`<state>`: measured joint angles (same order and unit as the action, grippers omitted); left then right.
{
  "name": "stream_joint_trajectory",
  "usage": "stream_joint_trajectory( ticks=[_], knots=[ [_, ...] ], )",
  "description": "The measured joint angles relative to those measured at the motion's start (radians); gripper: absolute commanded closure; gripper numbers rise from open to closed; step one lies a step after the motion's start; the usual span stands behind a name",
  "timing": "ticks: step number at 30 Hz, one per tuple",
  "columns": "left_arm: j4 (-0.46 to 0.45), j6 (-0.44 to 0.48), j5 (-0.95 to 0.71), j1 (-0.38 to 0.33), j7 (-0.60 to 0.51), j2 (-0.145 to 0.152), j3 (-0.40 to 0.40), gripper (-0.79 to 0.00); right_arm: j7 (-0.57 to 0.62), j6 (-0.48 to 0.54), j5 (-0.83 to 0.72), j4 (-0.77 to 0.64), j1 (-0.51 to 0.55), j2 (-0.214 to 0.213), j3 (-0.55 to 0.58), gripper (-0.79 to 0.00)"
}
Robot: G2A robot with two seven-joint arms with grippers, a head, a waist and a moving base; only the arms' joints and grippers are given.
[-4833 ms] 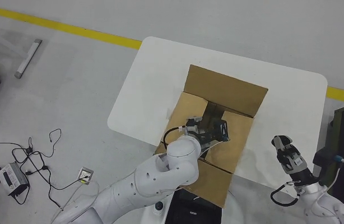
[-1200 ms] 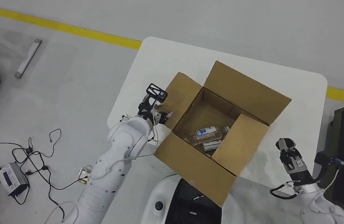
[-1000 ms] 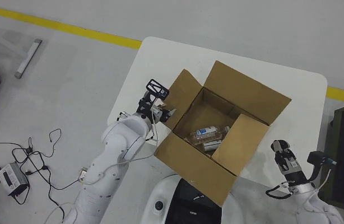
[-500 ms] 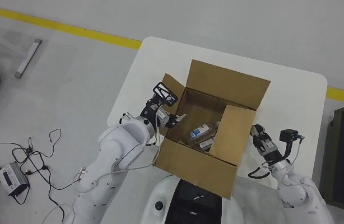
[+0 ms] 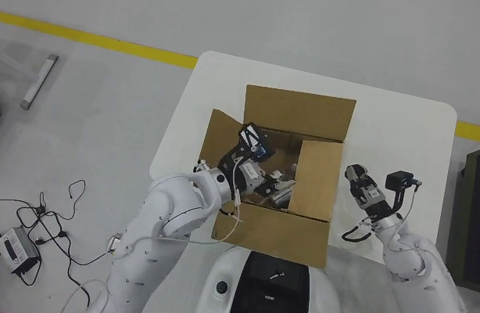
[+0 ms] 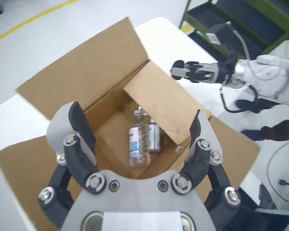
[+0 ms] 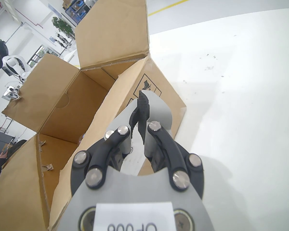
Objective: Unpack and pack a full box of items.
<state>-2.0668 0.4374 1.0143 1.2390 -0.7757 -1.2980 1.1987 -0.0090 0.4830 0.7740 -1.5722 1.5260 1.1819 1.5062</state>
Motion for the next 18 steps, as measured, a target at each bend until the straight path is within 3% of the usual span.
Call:
stream_joint_trajectory(
  ticks=[4,9,18],
  knots=[
    [0.11,0.033,-0.171,-0.033,-0.026,-0.005,-0.054,-0.785,-0.008,0.002,-0.006,-0.098,0.099,-0.01,0.078,0.0],
    [0.228,0.021,-0.256,-0.083,-0.072,-0.012,-0.123,-0.785,-0.013,0.009,0.016,-0.189,0.205,-0.019,0.166,0.0],
    [0.23,0.019,-0.26,-0.083,-0.07,-0.012,-0.124,-0.785,-0.044,0.036,0.032,-0.278,0.317,-0.024,0.265,0.0]
  ],
)
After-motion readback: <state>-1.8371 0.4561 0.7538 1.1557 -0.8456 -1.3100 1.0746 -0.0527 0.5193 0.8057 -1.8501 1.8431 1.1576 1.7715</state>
